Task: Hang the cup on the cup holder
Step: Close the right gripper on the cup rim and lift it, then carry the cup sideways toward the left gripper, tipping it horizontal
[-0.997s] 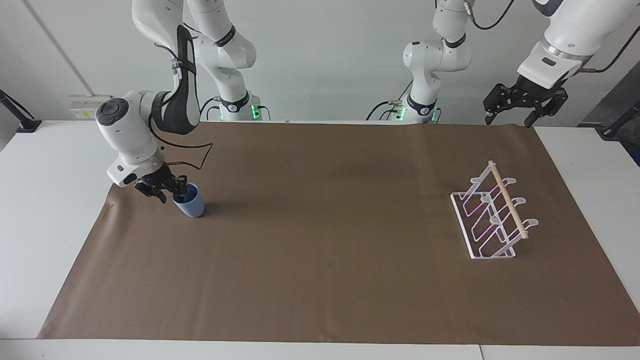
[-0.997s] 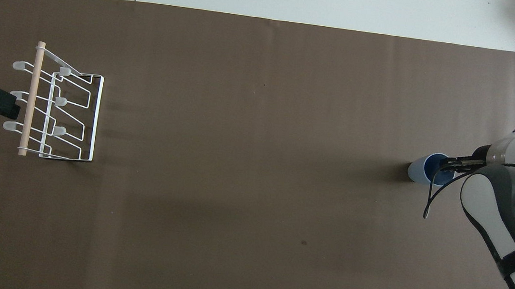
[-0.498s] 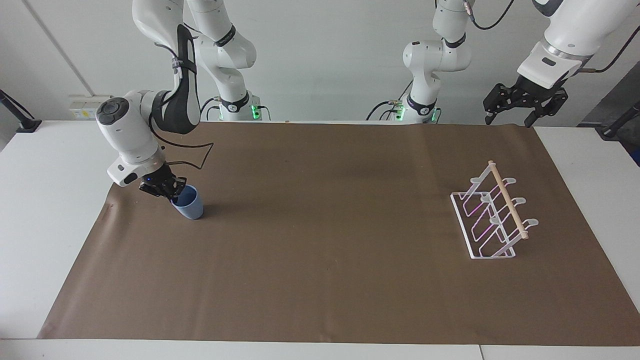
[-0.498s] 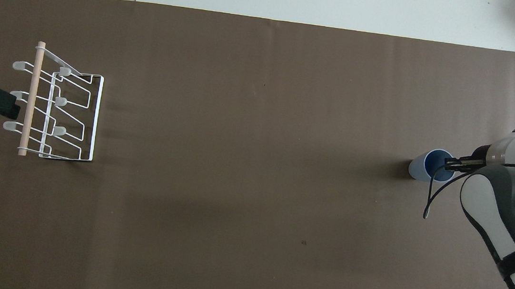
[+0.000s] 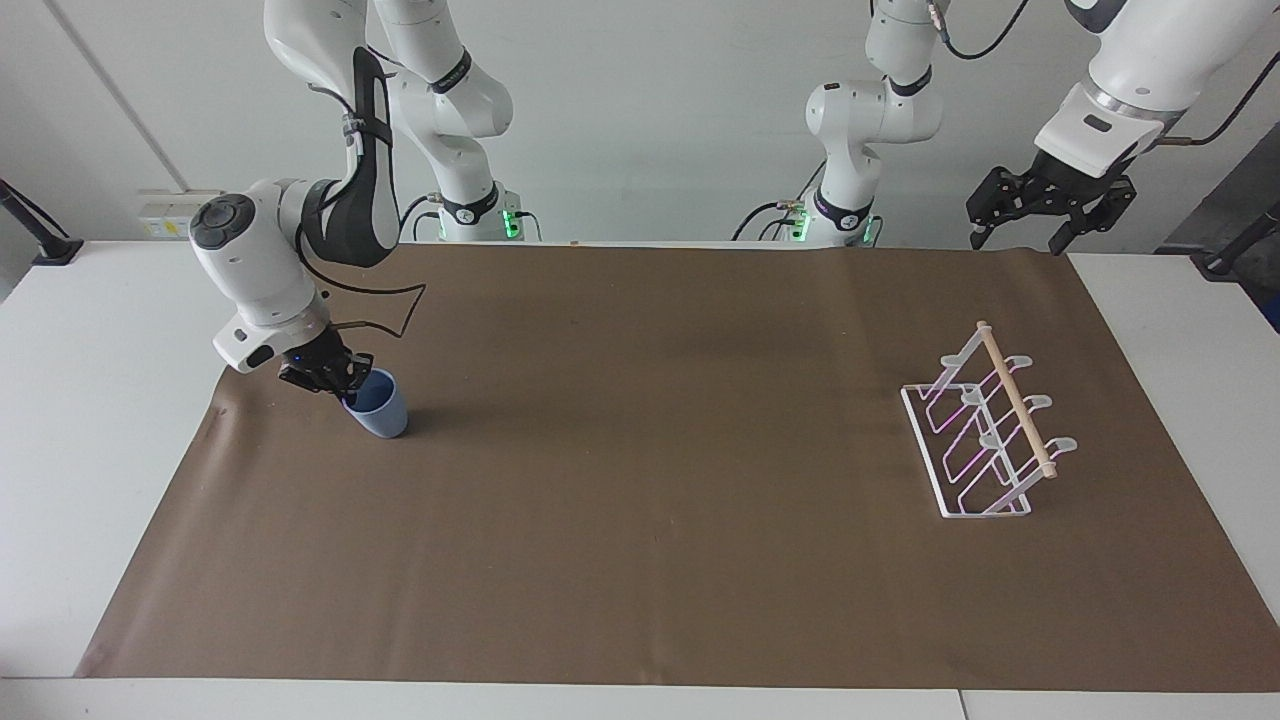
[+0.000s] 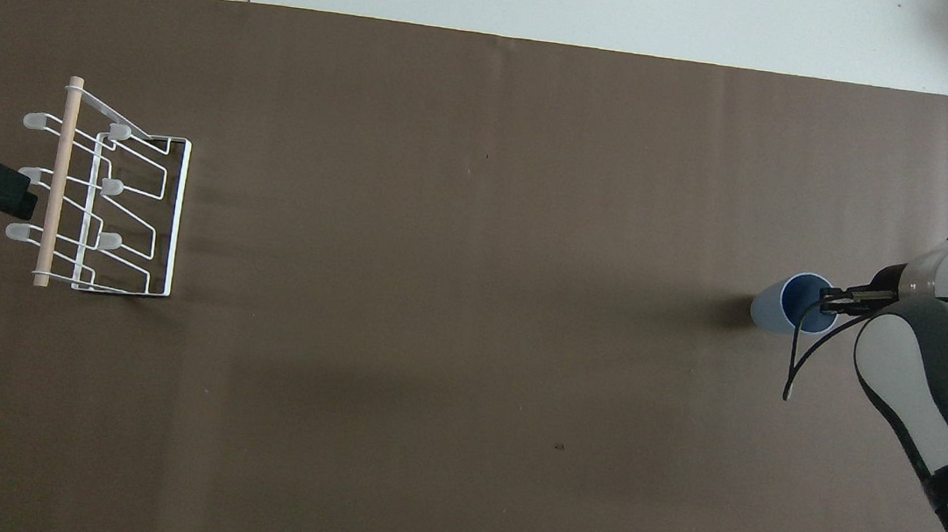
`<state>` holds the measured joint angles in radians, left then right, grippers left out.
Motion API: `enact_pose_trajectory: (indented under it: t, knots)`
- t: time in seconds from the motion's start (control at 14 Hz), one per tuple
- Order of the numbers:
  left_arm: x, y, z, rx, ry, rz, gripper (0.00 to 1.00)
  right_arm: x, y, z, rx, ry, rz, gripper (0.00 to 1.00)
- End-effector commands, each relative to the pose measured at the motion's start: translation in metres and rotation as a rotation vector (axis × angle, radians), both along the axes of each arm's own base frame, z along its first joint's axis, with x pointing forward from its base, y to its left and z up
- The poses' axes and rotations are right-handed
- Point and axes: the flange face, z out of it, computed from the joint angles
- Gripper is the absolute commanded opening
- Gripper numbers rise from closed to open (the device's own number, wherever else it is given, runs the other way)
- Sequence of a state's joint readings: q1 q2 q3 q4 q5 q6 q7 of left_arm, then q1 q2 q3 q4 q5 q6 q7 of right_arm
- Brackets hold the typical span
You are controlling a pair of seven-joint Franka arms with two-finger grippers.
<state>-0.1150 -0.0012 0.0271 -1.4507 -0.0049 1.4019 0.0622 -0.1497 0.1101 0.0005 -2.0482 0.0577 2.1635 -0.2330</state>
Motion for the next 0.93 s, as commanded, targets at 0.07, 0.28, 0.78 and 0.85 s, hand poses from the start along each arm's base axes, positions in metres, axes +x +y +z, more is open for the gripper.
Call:
enact_pose_trajectory:
  t: [0.07,0.28,0.78,0.85]
  knots:
    - [-0.007,0.002,0.000,-0.005,-0.006,0.004,1.00,0.013,0.030,0.055,0.062,0.008,0.043,0.00]
    - [-0.007,0.002,0.000,-0.005,-0.006,0.004,1.00,0.014,0.058,0.083,0.154,-0.001,0.042,0.00]
    - [-0.007,0.002,0.000,-0.005,-0.006,0.004,1.00,0.015,0.104,0.112,0.479,-0.053,-0.020,0.00]
    - [-0.007,0.002,0.000,-0.005,-0.006,0.004,1.00,0.016,0.112,0.116,0.545,-0.059,-0.038,0.00]
